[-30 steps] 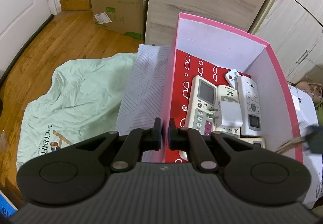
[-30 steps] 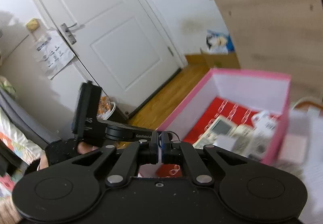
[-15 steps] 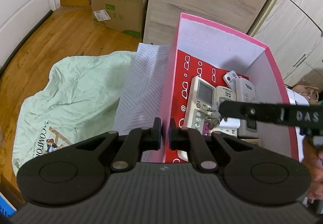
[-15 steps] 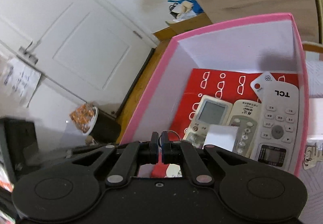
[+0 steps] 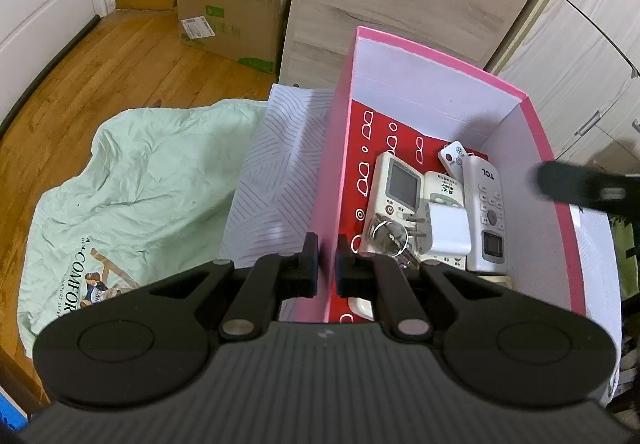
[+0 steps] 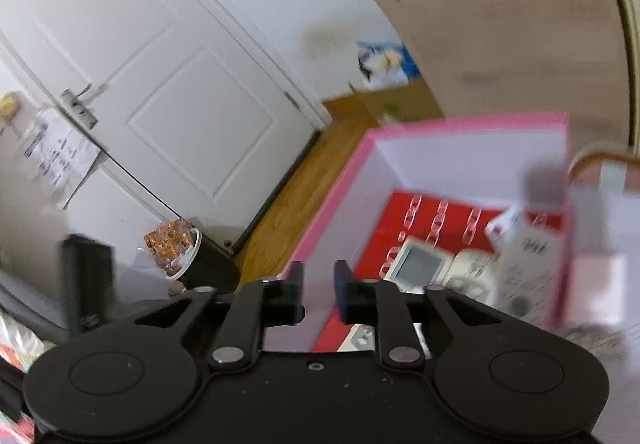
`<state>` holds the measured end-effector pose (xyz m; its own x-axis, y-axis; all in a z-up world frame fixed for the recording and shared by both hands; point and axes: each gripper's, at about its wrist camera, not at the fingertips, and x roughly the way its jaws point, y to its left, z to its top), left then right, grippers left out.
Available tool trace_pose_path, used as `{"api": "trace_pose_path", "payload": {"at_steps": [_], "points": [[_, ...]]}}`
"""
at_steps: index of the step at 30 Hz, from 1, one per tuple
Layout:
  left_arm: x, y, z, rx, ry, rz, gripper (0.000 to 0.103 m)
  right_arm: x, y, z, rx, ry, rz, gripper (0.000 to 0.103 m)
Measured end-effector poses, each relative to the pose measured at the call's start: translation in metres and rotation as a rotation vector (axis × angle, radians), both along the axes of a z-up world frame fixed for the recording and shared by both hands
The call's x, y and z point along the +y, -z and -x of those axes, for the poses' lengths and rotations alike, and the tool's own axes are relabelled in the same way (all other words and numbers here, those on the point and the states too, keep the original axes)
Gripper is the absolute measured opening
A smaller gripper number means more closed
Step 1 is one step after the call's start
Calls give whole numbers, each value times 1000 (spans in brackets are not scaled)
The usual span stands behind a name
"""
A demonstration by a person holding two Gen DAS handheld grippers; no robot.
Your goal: Organize rigid objects
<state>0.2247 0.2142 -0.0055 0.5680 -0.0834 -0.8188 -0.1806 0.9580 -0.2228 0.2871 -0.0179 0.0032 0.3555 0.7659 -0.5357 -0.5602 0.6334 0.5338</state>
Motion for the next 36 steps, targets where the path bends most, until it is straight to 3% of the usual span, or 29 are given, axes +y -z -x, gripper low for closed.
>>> {"api": "trace_pose_path", "payload": {"at_steps": [6, 12, 16, 20, 24, 28, 32, 36], "points": [[0, 0, 0, 1, -2, 2, 7, -34, -33, 27, -74, 44, 115, 30], [-2, -4, 2, -4, -10, -11, 7, -62, -37, 32, -124, 77, 201, 35], [-5, -6, 3, -5, -2, -24, 7, -68, -22, 28, -144, 81, 298, 42], [-6, -7, 4, -13, 0, -25, 7, -75, 7, 24, -226, 97, 373, 53], [-4, -7, 4, -19, -3, -21, 7, -90, 41, 17, -319, 165, 393, 53], [-5, -8, 3, -17, -2, -36, 6, -112, 64, -1, -260, 194, 329, 57], [-13, -8, 1, -16, 5, -82, 5, -114, 80, -11, -241, 191, 360, 61], [-16, -7, -2, -8, 2, -102, 4, -114, 91, -14, -192, 203, 326, 65]]}}
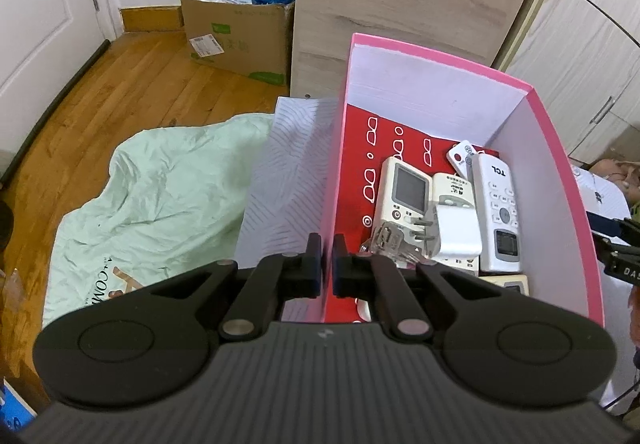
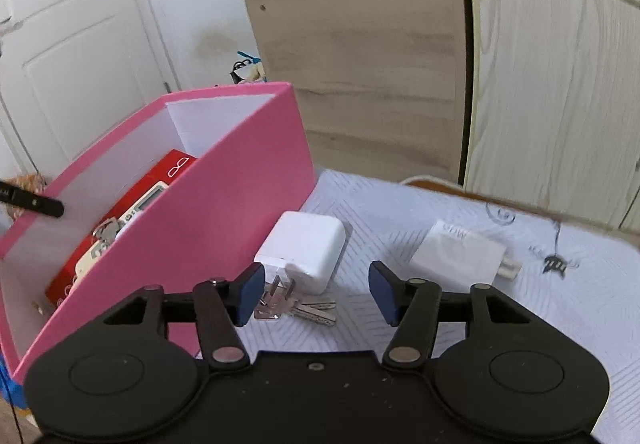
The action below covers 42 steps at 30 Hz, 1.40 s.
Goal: Organize rigid objects
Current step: 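Move the right tool to the white charger and grasp it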
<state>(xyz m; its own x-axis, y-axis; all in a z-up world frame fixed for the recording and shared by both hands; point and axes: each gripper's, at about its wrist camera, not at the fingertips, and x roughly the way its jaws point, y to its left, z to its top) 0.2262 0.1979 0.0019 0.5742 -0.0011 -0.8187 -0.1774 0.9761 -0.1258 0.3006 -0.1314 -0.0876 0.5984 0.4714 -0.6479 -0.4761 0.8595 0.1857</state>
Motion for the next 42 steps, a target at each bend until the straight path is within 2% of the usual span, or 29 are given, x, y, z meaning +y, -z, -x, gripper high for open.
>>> {"api": "trace_pose_path", "payload": {"at_steps": [7, 11, 13, 16, 20, 25, 30, 33, 35, 37, 42], "points": [[3, 0, 1, -6, 4, 19, 5, 19, 15, -6, -19, 4, -11, 68], [6, 1, 2, -9, 8, 31, 5, 36, 21, -5, -41, -42, 57, 69], [6, 2, 2, -10, 10, 35, 5, 36, 23, -6, -65, -19, 60, 69], [6, 2, 2, -11, 15, 38, 5, 34, 26, -13, -55, -7, 52, 74], [6, 2, 1, -11, 16, 31, 5, 31, 30, -18, -39, -21, 35, 74], [5, 2, 0, -10, 25, 28, 5, 25, 26, -16, -35, -3, 66, 73], [7, 3, 0, -10, 26, 40, 5, 14, 21, -13, -93, 30, 140, 70], [7, 3, 0, -10, 27, 39, 5, 10, 14, -12, -94, -25, 66, 69], [8, 3, 0, -8, 27, 43, 5, 14, 11, -12, -141, -73, 63, 69], [8, 3, -1, -7, 23, 49, 5, 22, 11, -19, -196, -121, 113, 73], [8, 4, -1, -9, 30, 45, 5, 35, 21, -50, -121, -267, 262, 73]]}}
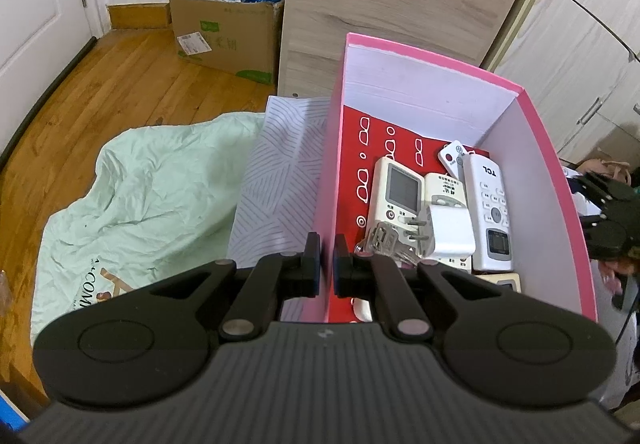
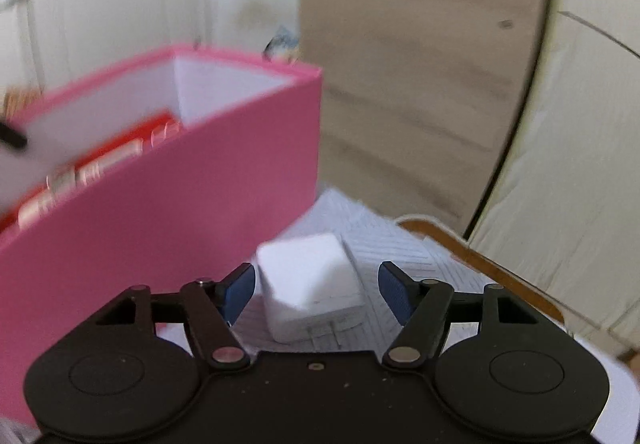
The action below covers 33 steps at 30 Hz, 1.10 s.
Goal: Organize rigid objects
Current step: 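Move the right tool to the white charger and grasp it, then carry the white charger into the pink box and open the right tool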
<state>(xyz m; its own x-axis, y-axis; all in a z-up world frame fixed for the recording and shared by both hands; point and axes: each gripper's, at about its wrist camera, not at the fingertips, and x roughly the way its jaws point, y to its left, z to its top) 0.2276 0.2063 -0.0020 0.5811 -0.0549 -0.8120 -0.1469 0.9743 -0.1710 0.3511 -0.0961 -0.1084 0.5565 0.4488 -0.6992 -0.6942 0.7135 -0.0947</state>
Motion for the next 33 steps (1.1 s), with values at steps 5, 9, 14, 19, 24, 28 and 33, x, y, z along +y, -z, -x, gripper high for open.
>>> {"api": "trace_pose_path", "payload": {"at_steps": [5, 9, 14, 19, 24, 28, 33], "points": [[-1, 1, -3, -1, 7, -9, 5, 10, 4, -14, 62, -73, 56, 68], [-5, 1, -2, -3, 13, -28, 5, 18, 2, -28, 140, -48, 40, 62], [-5, 1, -1, -4, 17, -26, 5, 8, 1, -13, 123, 47, 44, 62], [-6, 1, -1, -5, 17, -38, 5, -14, -12, -3, 86, 144, -42, 61], [-8, 1, -3, -2, 13, -46, 5, -25, -42, 5, 53, 166, -151, 61], [-10, 1, -3, -1, 6, -50, 5, -21, -74, 21, 40, 116, -250, 61], [-10, 0, -2, 3, -8, -42, 5, -2, -114, 46, 120, 32, -406, 62]]}}
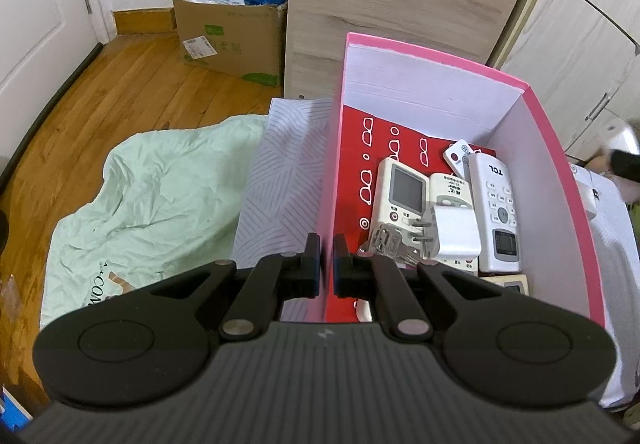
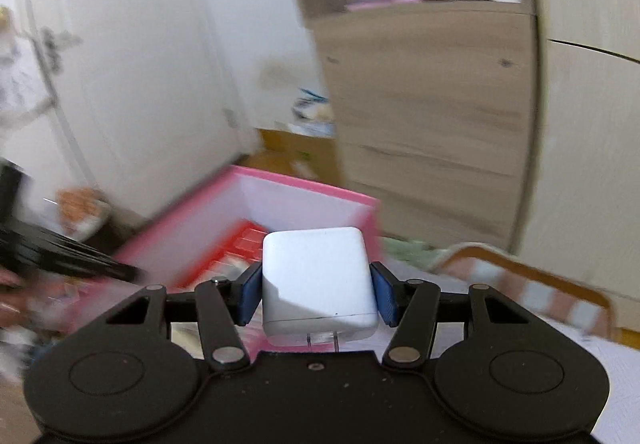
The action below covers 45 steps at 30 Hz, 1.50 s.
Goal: Organize rigid objects
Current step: 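Carry the white charger into the pink box and open the right tool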
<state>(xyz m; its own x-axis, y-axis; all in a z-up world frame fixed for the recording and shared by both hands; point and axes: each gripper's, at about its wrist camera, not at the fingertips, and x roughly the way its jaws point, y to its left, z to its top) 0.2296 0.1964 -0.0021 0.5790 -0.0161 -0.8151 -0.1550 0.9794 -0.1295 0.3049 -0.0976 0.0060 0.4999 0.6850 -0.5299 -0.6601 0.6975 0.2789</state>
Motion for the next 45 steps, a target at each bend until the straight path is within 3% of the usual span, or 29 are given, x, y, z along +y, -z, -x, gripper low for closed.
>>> {"api": "trace_pose_path", "payload": {"at_steps": [5, 8, 12, 16, 21, 31, 39, 42, 45], "points": [[1, -1, 0, 3, -11, 1, 5, 34, 0, 18, 218, -81, -103, 62], [1, -1, -1, 6, -20, 1, 5, 61, 11, 23, 328, -109, -85, 62], [1, -2, -2, 6, -31, 8, 5, 90, 28, 26, 402, -121, -46, 62], [1, -1, -2, 9, -48, 7, 5, 113, 54, 20, 502, -65, 22, 62], [4, -1, -2, 13, -55, 29, 5, 126, 74, 10, 636, -25, -3, 62], [6, 0, 0, 10, -48, 34, 5, 133, 86, -1, 649, 145, -10, 62], [2, 0, 1, 13, -52, 31, 5, 137, 84, 1, 719, 50, -40, 61], [0, -2, 2, 14, -49, 26, 5, 128, 68, 3, 678, 13, -52, 61], [0, -2, 2, 14, -49, 30, 5, 106, 40, 8, 574, -29, -71, 61]]}}
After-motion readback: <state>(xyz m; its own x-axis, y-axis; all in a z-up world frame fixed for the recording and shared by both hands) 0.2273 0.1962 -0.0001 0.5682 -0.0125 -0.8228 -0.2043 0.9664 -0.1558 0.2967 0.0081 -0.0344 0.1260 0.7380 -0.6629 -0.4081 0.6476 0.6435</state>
